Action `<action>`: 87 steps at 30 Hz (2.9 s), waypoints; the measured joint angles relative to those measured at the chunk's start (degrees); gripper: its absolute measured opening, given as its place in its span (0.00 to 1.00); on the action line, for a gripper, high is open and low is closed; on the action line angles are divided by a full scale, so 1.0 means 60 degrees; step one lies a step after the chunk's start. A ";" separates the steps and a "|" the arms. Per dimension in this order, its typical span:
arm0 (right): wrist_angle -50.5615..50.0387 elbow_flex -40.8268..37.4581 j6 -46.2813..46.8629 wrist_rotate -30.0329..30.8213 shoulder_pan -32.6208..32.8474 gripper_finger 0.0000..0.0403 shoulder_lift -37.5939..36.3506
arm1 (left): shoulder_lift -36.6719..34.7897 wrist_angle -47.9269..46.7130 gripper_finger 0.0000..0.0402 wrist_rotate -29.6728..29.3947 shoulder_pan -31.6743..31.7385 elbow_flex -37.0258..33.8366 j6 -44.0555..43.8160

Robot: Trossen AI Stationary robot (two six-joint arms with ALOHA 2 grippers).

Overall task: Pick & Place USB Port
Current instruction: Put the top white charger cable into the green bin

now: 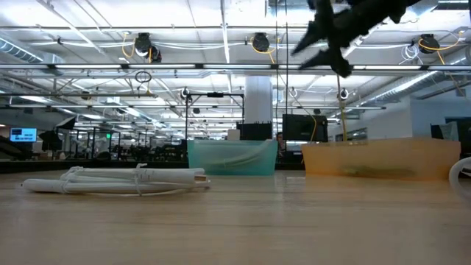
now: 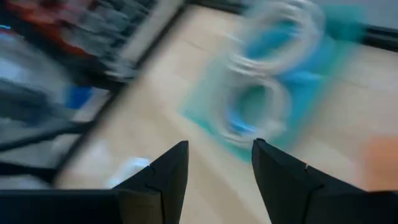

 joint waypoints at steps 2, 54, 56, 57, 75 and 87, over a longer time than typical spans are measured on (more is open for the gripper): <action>0.0649 0.0004 0.0353 -0.0217 0.0394 0.42 -0.0138 | 0.0000 -0.0182 0.24 0.0000 0.0000 0.0000 -0.0012; 0.2114 0.0004 0.3574 0.4088 0.7114 0.42 0.1250 | 0.5639 -0.5271 0.63 0.4106 0.4389 -0.0296 0.1842; 0.2129 0.0004 0.3574 0.4266 0.7201 0.42 0.1250 | 0.5638 -0.4885 0.59 0.4262 0.4343 -0.0514 0.1681; 0.2132 0.0005 0.3578 0.4309 0.7236 0.42 0.1250 | 0.5615 -0.4732 0.57 0.4314 0.4326 -0.0607 0.1595; 0.2135 0.0004 0.3567 0.4533 0.7312 0.42 0.1250 | 0.5168 -0.5292 0.09 0.4109 0.4147 -0.0905 0.1306; 0.2060 0.0004 0.3499 0.4548 0.7110 0.42 0.1250 | 0.2031 -0.4664 0.09 0.3027 0.5450 -0.0849 0.1280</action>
